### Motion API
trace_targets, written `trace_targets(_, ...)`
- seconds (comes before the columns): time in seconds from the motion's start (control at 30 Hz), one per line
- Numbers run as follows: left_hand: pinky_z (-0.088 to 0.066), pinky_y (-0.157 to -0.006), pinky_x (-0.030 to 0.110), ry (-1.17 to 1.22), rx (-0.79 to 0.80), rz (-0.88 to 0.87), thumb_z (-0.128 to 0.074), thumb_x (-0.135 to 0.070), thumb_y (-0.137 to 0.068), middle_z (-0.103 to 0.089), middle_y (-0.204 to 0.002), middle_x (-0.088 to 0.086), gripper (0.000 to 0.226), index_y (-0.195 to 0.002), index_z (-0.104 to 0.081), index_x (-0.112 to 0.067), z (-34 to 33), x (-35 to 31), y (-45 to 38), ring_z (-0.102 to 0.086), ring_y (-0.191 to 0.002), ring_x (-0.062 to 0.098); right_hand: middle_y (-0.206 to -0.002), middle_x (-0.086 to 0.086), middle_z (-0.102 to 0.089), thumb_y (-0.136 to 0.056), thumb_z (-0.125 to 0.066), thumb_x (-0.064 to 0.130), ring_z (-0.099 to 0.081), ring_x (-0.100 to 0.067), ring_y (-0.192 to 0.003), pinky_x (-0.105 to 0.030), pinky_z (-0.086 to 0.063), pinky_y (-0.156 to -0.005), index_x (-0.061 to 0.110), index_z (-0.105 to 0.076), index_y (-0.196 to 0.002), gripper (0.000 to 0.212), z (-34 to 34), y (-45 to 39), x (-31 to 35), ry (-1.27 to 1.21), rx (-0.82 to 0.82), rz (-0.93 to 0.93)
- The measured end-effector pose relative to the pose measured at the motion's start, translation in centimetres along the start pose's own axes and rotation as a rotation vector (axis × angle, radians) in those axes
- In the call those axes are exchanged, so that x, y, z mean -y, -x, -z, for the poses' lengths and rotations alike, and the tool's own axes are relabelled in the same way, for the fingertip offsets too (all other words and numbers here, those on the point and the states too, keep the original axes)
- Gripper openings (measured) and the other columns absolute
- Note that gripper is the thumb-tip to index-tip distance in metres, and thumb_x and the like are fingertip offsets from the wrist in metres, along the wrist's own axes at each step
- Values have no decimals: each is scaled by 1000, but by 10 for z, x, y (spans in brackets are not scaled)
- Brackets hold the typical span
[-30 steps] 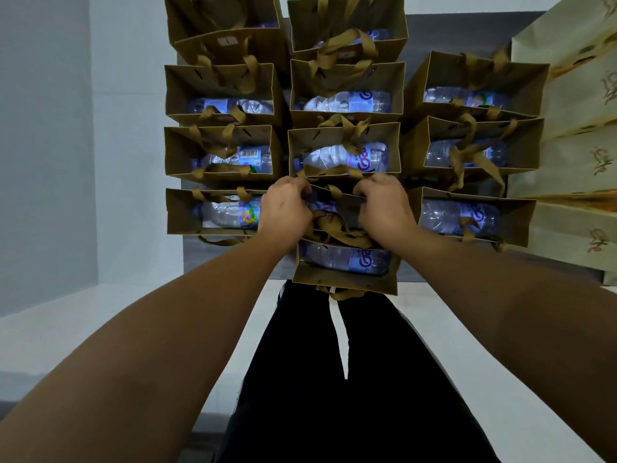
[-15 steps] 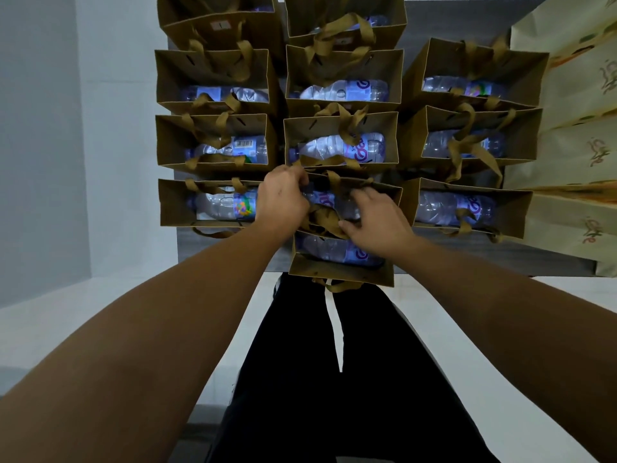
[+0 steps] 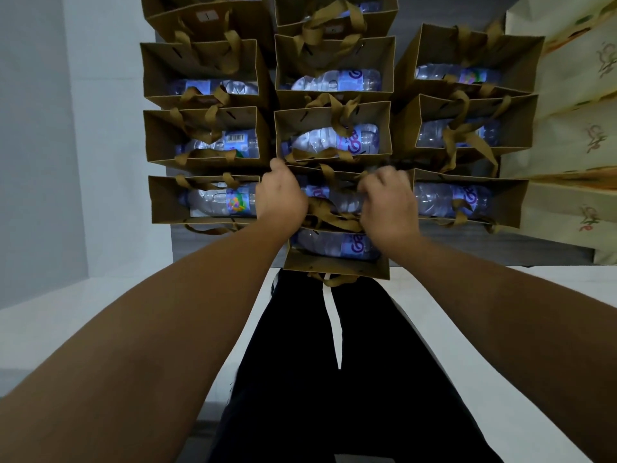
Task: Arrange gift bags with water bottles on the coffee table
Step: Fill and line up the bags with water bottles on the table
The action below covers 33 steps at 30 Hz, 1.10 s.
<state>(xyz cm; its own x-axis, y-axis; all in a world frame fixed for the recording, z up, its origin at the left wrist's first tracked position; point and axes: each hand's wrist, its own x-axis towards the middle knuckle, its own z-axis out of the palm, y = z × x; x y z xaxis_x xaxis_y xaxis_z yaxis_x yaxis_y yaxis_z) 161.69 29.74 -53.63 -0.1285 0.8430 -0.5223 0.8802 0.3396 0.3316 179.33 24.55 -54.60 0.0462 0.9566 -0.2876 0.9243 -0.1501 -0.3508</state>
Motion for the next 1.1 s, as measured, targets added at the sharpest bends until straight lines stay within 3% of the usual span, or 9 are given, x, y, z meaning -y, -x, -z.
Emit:
trace_targets(0.13, -53, -81, 40, 29, -19, -9, -65, -5, -90, -61, -109, 15, 39, -123, -46, -8, 9, -6, -3, -62, -103, 34, -119, -9, -61, -89, -66, 6, -58, -29, -109, -38, -50, -89, 15, -60, -127, 39, 0, -12, -3, 55, 328, 90)
trace_targets(0.23, -51, -77, 38, 22, -8, -53, -63, -2, -89, -53, -99, 8, 33, -118, -49, -10, 22, -17, 2, -60, -99, 33, -123, -6, -62, -91, -69, 16, -59, -27, -114, -39, -53, -94, 19, -57, -132, 43, 4, -19, -4, -195, 481, -176)
trace_targets(0.33, -51, -73, 35, 31, -7, -103, -62, -3, -88, -60, -101, 10, 26, -109, -51, -13, 30, -32, 13, -61, -95, 32, -130, -5, -60, -95, -65, 20, -56, -26, -121, -37, -50, -100, 21, -59, -134, 40, 12, -21, -12, -409, 584, -339)
trace_targets(0.6, -57, -79, 50, 70, -63, -186, -57, 4, -80, -62, -96, 10, 25, -101, -56, -11, 63, -64, 47, -61, -90, 32, -98, -2, -68, -89, -74, 27, -64, -23, -104, -38, -53, -96, 22, -61, -123, 37, 42, -4, -14, -634, 349, -396)
trace_targets(0.77, -57, -79, 41, 66, -141, -189, -57, 3, -81, -62, -100, 7, 24, -98, -57, -14, 93, -78, 67, -58, -91, 25, -87, 5, -68, -87, -75, 37, -67, -21, -98, -34, -53, -90, 21, -55, -138, 57, 69, 1, -1, -482, 227, -247)
trace_targets(0.87, -55, -72, 36, 68, -196, -227, -57, 4, -81, -61, -96, 4, 24, -95, -56, -15, 114, -90, 79, -58, -88, 22, -98, 5, -70, -83, -77, 43, -67, -22, -99, -38, -56, -90, 28, -56, -139, 61, 89, -1, 9, -497, 236, -188)
trace_targets(1.0, -46, -64, 30, 73, -257, -250, -57, 4, -78, -61, -96, 4, 24, -91, -54, -17, 143, -111, 91, -56, -87, 22, -105, 4, -67, -89, -71, 26, -61, -21, -106, -34, -51, -94, 27, -70, -120, 31, 124, -9, 25, -463, 243, -89)
trace_targets(1.03, -48, -65, 31, 67, -277, -252, -57, 3, -78, -61, -96, 4, 25, -92, -55, -17, 151, -115, 94, -56, -87, 23, -100, 5, -67, -91, -68, 20, -61, -20, -103, -32, -51, -90, 26, -74, -107, 18, 134, -9, 30, -448, 286, -68)
trace_targets(1.1, -49, -67, 31, 73, -310, -255, -57, 3, -78, -61, -96, 3, 24, -91, -56, -18, 166, -124, 98, -56, -88, 22, -84, 1, -68, -90, -61, 10, -62, -22, -93, -33, -52, -78, 18, -75, -80, 19, 157, -7, 39, -446, 346, -37)
